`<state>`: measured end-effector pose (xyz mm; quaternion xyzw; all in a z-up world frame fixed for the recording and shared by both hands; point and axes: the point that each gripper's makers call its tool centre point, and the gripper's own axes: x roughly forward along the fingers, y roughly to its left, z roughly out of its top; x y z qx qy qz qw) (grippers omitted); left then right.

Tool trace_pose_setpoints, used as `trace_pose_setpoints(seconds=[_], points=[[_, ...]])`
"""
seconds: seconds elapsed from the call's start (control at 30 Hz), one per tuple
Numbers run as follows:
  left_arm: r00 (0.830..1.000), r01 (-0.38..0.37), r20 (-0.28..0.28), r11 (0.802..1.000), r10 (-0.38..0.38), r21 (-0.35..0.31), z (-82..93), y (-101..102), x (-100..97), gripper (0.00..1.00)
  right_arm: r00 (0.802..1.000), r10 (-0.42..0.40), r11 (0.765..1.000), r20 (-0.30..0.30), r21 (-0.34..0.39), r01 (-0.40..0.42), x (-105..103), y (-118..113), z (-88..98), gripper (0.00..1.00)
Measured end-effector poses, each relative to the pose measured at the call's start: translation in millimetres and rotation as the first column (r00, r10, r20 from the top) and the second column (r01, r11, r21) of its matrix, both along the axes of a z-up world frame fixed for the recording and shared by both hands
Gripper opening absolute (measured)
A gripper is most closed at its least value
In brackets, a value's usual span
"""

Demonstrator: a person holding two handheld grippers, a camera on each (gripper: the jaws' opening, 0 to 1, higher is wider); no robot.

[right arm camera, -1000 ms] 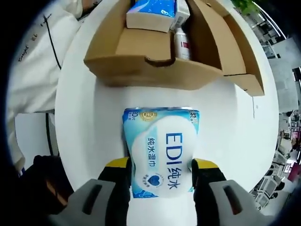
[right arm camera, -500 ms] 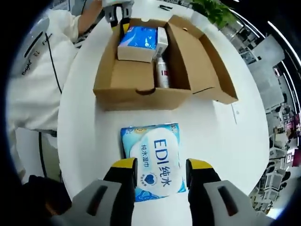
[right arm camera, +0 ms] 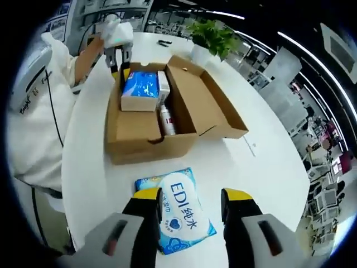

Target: Operate the shoe box by opening the lid, removing the specified soft item, and placing it in the target area until the item is outside and the box remains undamaged.

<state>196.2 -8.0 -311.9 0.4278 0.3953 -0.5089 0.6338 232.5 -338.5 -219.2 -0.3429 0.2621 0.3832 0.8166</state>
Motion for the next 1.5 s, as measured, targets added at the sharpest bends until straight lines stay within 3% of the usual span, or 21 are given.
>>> trace_pose_setpoints(seconds=[0.1, 0.23, 0.37, 0.43, 0.57, 0.63, 0.73, 0.9, 1.0, 1.17, 1.23, 1.3, 1.5], points=[[1.000, 0.003, 0.005, 1.000, -0.003, -0.001, -0.1, -0.2, 0.1, 0.10, 0.997, -0.042, 0.998, 0.062, 0.040, 0.040, 5.8, -4.8, 8.1, 0.42], [1.000, 0.011, 0.022, 1.000, -0.011, 0.004, -0.6, 0.0, -0.2, 0.11, 0.993, -0.059, 0.997, 0.100, 0.060, 0.053, 8.4, -9.5, 12.4, 0.42], [0.999, 0.003, 0.033, 1.000, -0.003, -0.003, 0.1, -0.3, 0.6, 0.11, 0.978, -0.128, 0.987, 0.164, 0.123, 0.108, 16.2, -13.3, 22.9, 0.40], [0.999, 0.000, 0.033, 1.000, 0.001, -0.017, 1.0, -1.6, -0.1, 0.12, 0.967, -0.172, 0.969, 0.186, 0.208, 0.132, 19.8, -12.9, 31.0, 0.40], [0.999, 0.010, 0.034, 1.000, -0.009, -0.025, 2.0, -1.7, 0.1, 0.12, 0.938, -0.251, 0.937, 0.241, 0.304, 0.172, 23.4, -17.3, 42.7, 0.37], [0.999, 0.017, 0.037, 0.999, -0.016, -0.027, 2.2, -1.9, 0.2, 0.12, 0.932, -0.270, 0.922, 0.242, 0.345, 0.177, 21.3, -16.6, 44.6, 0.37], [0.999, 0.016, 0.034, 0.999, -0.015, -0.032, 2.3, -2.0, 0.5, 0.12, 0.911, -0.323, 0.882, 0.256, 0.431, 0.192, 15.8, -15.8, 49.4, 0.36], [1.000, 0.011, 0.024, 0.999, -0.011, -0.030, 1.9, -2.2, -1.1, 0.14, 0.905, -0.336, 0.877, 0.260, 0.437, 0.200, 11.6, -14.8, 43.9, 0.37], [1.000, -0.001, -0.016, 0.999, 0.000, -0.039, 1.4, -3.3, -7.1, 0.18, 0.906, -0.344, 0.873, 0.246, 0.440, 0.211, 15.1, -13.4, 43.3, 0.38], [1.000, 0.000, -0.018, 0.999, -0.001, -0.050, 2.9, -4.0, -6.2, 0.18, 0.904, -0.322, 0.871, 0.282, 0.462, 0.166, 13.9, -1.0, 49.5, 0.43], [1.000, 0.002, -0.018, 0.999, -0.002, -0.051, 2.6, -4.1, -6.1, 0.17, 0.902, -0.328, 0.860, 0.280, 0.484, 0.162, 11.4, 3.9, 50.1, 0.46], [1.000, 0.006, -0.010, 0.999, -0.006, -0.052, 2.6, -4.2, -5.3, 0.15, 0.901, -0.349, 0.820, 0.257, 0.549, 0.162, 9.2, 6.6, 50.9, 0.49], [1.000, 0.023, 0.013, 0.999, -0.022, -0.034, 1.6, -0.9, -2.7, 0.12, 0.874, -0.424, 0.753, 0.238, 0.628, 0.195, 5.4, 9.1, 56.8, 0.32]])
